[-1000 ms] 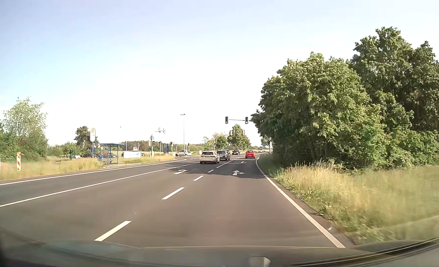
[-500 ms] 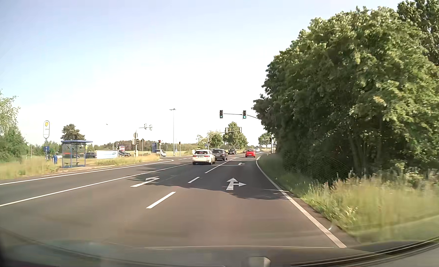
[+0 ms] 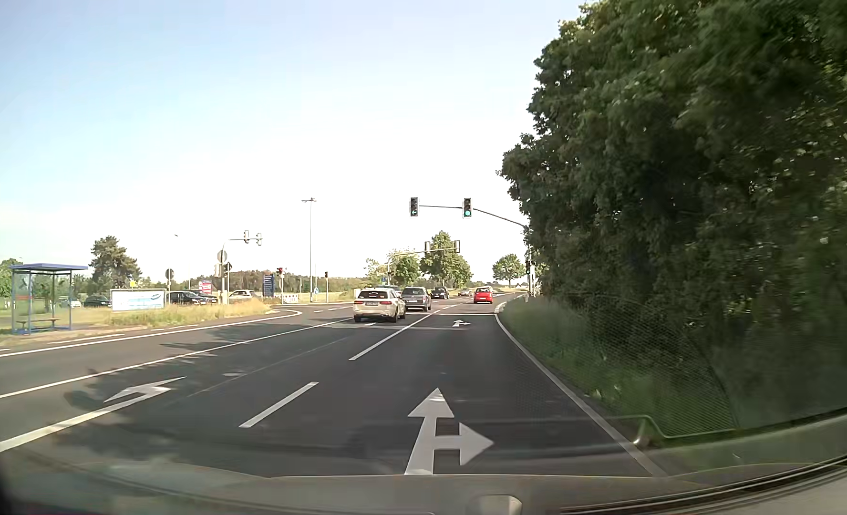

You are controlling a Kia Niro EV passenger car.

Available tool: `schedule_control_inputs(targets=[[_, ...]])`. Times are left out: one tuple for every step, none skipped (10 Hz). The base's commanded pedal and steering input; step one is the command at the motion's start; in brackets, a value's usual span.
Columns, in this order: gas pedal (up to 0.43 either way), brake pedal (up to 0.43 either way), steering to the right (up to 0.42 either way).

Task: Follow the waypoints while adhering to traffic rules and regulations

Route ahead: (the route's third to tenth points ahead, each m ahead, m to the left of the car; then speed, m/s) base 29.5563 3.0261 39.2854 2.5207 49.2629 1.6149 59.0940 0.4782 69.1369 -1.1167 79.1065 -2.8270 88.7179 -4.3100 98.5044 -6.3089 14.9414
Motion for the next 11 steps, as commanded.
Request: schedule_control_inputs(targets=[[0.039, 0.03, 0.01], [0.039, 0.03, 0.01], [0.047, 0.03, 0.011], [0.047, 0.03, 0.01], [0.047, 0.03, 0.01], [0.047, 0.024, 0.01], [0.047, 0.03, 0.01], [0.047, 0.03, 0.01], [0.047, 0.03, 0.01], [0.047, 0.03, 0.01], [0.047, 0.03, 0.01]])
